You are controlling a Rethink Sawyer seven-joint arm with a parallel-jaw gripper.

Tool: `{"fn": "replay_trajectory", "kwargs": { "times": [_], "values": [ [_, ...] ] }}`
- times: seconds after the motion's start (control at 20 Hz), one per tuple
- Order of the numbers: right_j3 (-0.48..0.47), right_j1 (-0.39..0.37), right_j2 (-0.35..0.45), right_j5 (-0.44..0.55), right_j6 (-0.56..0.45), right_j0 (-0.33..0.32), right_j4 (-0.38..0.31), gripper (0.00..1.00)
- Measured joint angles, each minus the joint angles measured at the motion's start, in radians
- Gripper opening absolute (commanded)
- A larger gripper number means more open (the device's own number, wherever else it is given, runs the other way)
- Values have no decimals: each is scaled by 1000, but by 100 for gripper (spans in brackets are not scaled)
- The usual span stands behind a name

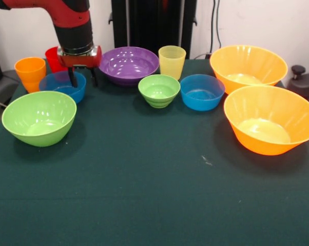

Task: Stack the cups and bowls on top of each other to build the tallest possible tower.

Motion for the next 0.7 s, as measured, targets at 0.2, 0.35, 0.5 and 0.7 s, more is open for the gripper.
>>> {"fn": "replay_trajectory", "kwargs": {
  "times": [0.2, 0.35, 0.5, 0.7],
  "values": [
    [0, 15, 0, -26, 0, -8, -17, 100],
    [0, 20, 0, -43, 0, -9, -30, 100],
    [0, 21, 0, -58, 0, -9, -38, 100],
    [0, 22, 0, -84, 0, -9, -49, 0]
  ]
}}
